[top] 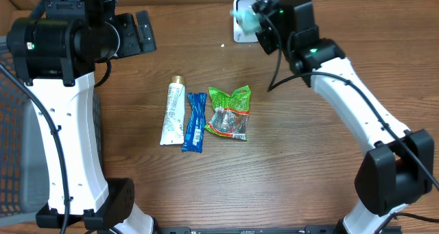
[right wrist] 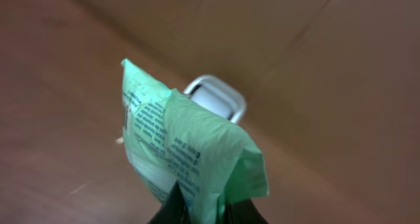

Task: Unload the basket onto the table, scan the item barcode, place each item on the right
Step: 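Lift the wipes pack and hold its barcode under the white scanner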

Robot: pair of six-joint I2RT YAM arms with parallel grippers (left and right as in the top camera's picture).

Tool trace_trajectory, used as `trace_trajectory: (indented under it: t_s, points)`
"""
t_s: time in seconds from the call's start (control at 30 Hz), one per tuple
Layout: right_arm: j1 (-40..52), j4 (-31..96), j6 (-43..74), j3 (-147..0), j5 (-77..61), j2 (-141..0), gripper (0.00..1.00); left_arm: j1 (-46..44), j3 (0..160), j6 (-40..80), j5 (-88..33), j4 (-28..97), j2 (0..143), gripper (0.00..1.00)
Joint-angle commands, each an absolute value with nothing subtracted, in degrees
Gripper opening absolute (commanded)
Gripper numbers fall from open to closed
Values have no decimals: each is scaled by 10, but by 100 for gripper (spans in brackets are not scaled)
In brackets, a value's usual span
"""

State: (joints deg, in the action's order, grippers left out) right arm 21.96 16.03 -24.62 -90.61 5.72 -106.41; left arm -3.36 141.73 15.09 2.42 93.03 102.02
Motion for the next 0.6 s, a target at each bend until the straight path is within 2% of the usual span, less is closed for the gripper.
trace_trajectory:
  t_s: [0.0,0.23,0.43,0.57]
  points:
    - [221,94,-372,-921,194,-1091,4,-34,1416,159,30,928,1019,100]
    - [221,-41,-564,-921,210,-1174,4,-34,1416,159,30,928,1019,100]
    - [222,-195,-611,-921,214,-1228,4,-34,1416,159,30,928,1019,100]
    - [222,-227,-664,-921,188,-1244,4,-34,1416,159,30,928,1019,100]
